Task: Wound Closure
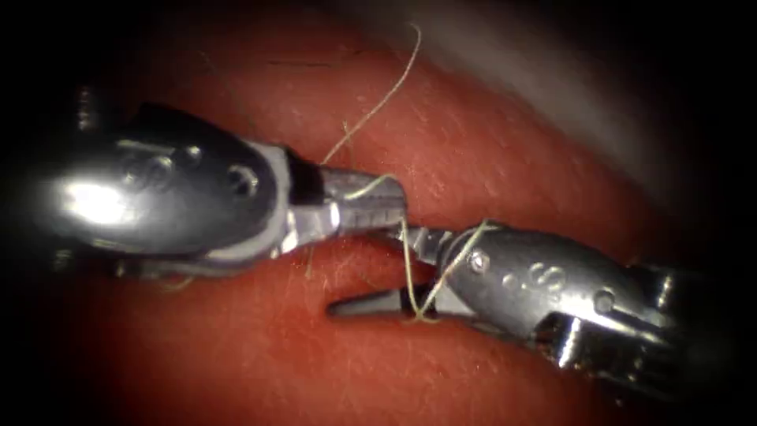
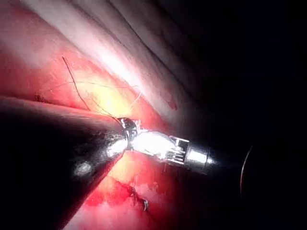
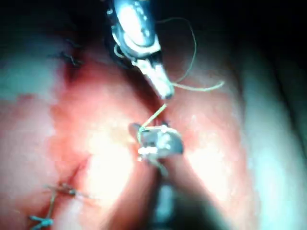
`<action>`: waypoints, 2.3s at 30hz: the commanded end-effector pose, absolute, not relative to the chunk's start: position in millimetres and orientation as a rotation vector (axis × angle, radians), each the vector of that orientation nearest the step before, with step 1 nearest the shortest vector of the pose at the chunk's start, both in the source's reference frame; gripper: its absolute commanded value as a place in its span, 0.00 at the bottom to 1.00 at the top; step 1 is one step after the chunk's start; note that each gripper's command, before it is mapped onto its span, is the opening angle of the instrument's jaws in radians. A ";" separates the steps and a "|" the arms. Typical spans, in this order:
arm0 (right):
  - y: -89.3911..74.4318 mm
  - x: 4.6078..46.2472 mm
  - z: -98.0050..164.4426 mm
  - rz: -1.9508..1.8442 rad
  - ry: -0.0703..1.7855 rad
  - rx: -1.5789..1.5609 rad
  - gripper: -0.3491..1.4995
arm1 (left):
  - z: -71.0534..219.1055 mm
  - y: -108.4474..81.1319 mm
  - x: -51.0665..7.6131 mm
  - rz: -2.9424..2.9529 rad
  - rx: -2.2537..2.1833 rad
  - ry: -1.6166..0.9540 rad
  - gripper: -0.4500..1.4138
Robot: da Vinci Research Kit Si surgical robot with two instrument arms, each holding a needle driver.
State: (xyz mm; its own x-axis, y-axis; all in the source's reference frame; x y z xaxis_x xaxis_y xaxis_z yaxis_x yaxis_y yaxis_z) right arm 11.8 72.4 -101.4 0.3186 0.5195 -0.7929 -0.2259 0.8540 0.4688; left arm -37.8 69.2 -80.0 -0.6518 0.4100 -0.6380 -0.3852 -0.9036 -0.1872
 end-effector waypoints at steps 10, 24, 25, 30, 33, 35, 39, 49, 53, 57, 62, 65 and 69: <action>72.2 13.3 -101.7 0.461 1.208 0.320 0.40 | -73.9 69.2 -38.1 2.560 -0.993 -0.103 0.05; 74.0 12.5 -101.8 0.597 1.487 0.306 0.31 | -70.8 67.7 -36.0 2.561 -1.006 -0.144 0.05; 74.1 12.3 -101.7 0.609 1.493 0.302 0.30 | -70.8 67.6 -36.0 2.562 -1.007 -0.145 0.05; 75.0 10.8 -101.0 0.703 1.557 0.313 0.30 | -70.7 66.8 -35.9 2.567 -1.015 -0.148 0.05; 75.0 10.9 -101.0 0.749 1.590 0.329 0.30 | -70.1 66.2 -36.1 2.574 -1.018 -0.148 0.05; 75.0 10.8 -101.0 0.775 1.599 0.323 0.29 | -69.8 65.9 -36.1 2.586 -1.004 -0.156 0.05; 75.2 10.5 -100.8 0.816 1.601 0.313 0.29 | -69.7 65.3 -35.7 2.619 -0.947 -0.174 0.05; 75.3 8.2 -98.8 0.935 1.492 0.246 0.28 | -71.2 63.7 -34.6 2.647 -0.834 -0.120 0.05; 75.0 7.9 -98.2 0.996 1.466 0.253 0.29 | -72.1 63.5 -35.5 2.658 -0.831 -0.112 0.05; 75.3 8.2 -99.1 1.013 1.469 0.266 0.33 | -72.1 63.4 -36.5 2.665 -0.816 -0.102 0.05; 74.9 8.5 -99.8 0.989 1.473 0.305 0.31 | -72.9 64.4 -35.5 2.665 -0.799 -0.087 0.05; 75.0 8.7 -99.6 0.989 1.472 0.303 0.31 | -72.9 64.2 -35.0 2.667 -0.795 -0.080 0.05; 75.3 8.6 -99.4 1.009 1.456 0.284 0.30 | -72.9 63.4 -35.3 2.665 -0.788 -0.072 0.05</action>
